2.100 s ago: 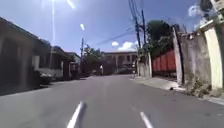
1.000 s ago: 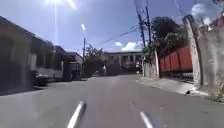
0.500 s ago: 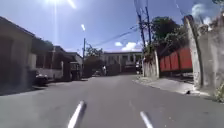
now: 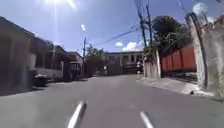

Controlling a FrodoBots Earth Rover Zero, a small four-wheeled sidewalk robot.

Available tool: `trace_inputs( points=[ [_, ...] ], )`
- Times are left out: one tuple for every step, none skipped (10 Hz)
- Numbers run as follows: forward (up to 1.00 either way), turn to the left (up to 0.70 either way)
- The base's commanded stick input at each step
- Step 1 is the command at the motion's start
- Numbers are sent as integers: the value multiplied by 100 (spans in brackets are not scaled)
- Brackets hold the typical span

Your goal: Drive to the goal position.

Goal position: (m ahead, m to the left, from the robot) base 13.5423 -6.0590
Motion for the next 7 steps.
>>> trace_inputs(
  points=[
    [100,-39],
    [100,-40],
    [100,-40],
    [100,-34],
    [100,-20],
    [100,1],
    [100,4]
  ],
)
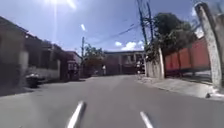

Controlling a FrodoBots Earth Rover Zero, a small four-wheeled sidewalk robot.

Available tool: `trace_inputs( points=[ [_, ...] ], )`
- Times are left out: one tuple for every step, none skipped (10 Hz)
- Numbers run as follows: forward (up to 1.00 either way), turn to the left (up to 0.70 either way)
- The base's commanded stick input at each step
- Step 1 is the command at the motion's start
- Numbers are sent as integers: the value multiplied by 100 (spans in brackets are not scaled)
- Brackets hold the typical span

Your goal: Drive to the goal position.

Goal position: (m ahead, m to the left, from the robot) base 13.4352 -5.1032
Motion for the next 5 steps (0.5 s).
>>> trace_inputs(
  points=[
    [100,2],
    [100,0],
    [100,0],
    [100,0],
    [100,0]
  ],
)
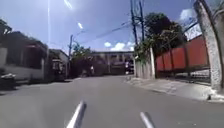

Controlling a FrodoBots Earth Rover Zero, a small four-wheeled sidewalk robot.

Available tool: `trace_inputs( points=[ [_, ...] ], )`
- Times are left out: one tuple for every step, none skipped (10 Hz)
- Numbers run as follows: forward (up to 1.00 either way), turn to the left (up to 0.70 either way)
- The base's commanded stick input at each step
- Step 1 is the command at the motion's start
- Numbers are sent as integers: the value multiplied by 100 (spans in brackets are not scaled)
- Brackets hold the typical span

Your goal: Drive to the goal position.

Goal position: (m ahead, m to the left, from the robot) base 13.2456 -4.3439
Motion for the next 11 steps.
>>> trace_inputs(
  points=[
    [100,-6],
    [100,-14],
    [100,-18],
    [100,-31],
    [100,3],
    [100,0],
    [100,2],
    [100,1],
    [100,0],
    [100,0],
    [100,1]
  ],
)
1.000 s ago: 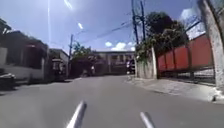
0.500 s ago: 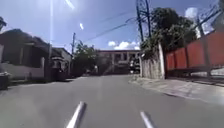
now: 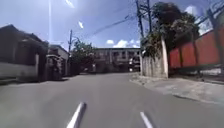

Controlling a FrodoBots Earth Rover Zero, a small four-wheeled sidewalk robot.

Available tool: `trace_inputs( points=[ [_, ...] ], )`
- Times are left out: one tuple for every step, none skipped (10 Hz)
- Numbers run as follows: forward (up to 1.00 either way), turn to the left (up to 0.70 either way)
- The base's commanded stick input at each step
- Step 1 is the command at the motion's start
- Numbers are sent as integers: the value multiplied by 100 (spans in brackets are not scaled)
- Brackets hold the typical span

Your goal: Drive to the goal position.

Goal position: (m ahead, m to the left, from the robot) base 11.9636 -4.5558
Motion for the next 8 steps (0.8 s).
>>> trace_inputs(
  points=[
    [100,3],
    [100,1],
    [100,0],
    [100,0],
    [100,0],
    [100,0],
    [100,0],
    [100,-25]
  ],
)
